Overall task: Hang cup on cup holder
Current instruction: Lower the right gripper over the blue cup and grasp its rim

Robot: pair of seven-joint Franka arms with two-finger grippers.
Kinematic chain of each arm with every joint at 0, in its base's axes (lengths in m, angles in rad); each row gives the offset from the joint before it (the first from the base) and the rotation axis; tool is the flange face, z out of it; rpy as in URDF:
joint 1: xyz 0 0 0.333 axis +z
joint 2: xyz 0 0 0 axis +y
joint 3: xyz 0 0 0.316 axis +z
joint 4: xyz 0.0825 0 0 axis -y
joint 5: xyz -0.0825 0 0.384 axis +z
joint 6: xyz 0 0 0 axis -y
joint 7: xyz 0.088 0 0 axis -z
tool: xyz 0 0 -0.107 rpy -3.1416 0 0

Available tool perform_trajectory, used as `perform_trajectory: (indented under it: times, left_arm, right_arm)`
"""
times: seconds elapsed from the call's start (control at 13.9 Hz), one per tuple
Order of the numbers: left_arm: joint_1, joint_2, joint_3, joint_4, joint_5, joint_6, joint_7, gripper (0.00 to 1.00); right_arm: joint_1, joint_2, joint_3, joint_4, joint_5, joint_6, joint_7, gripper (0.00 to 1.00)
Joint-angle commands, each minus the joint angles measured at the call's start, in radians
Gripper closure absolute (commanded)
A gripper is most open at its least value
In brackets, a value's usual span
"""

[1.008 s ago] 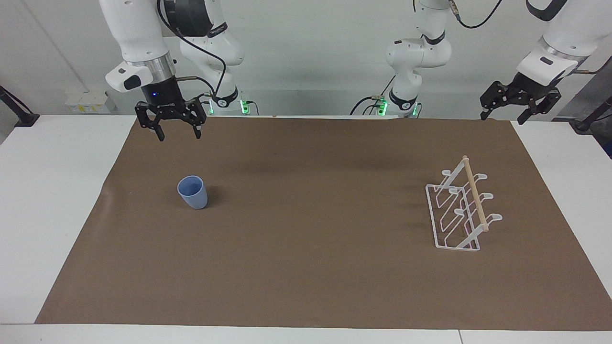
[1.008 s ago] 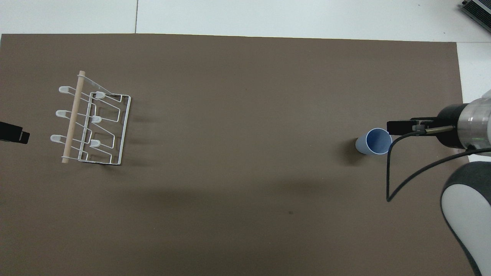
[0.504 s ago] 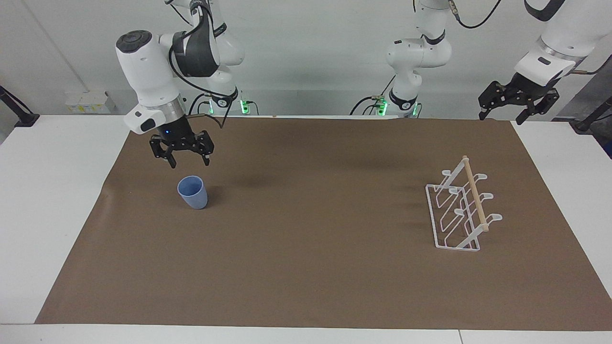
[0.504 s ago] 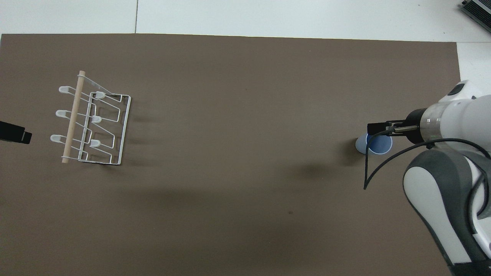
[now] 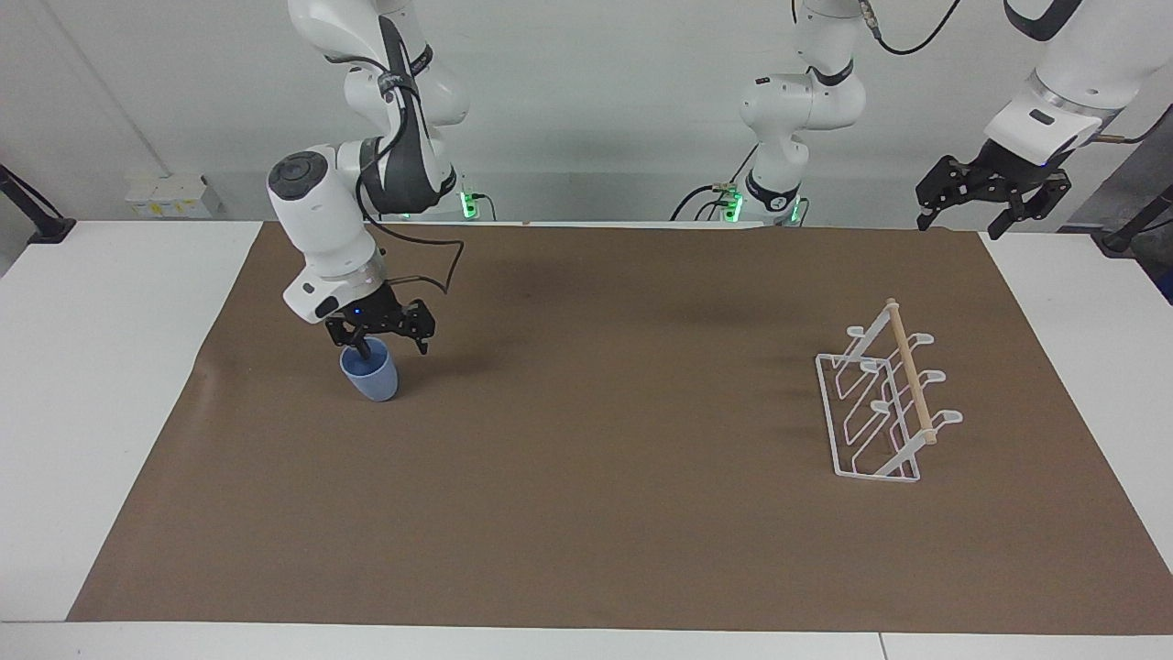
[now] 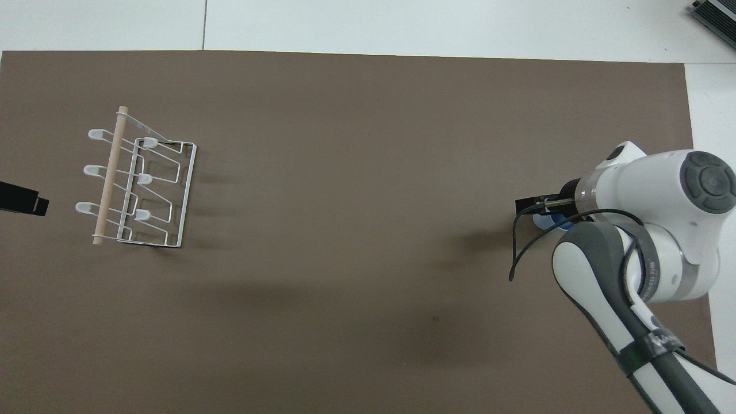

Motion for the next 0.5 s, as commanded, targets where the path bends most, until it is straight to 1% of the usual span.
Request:
perform_trajectory:
  times: [0.0, 0.22, 0.43]
  left_arm:
    - [-0.004, -0.03, 0.003, -0.037, -0.005, 0.015, -0.005, 0.0]
    - [-0.004, -0.03, 0.003, -0.037, -0.005, 0.015, -0.003, 0.0]
    - [-0.004, -0.03, 0.003, -0.037, -0.007, 0.015, -0.002, 0.0]
  right_arm:
    - [-0.003, -0.003, -0.002, -0.031, 0.02, 0.035, -0.03, 0.0]
    - [-0.012, 0.01, -0.002, -0.044, 0.02, 0.037, -0.042, 0.0]
    - [-0.024, 0.01, -0.005, -0.047, 0.019, 0.041, -0.111, 0.0]
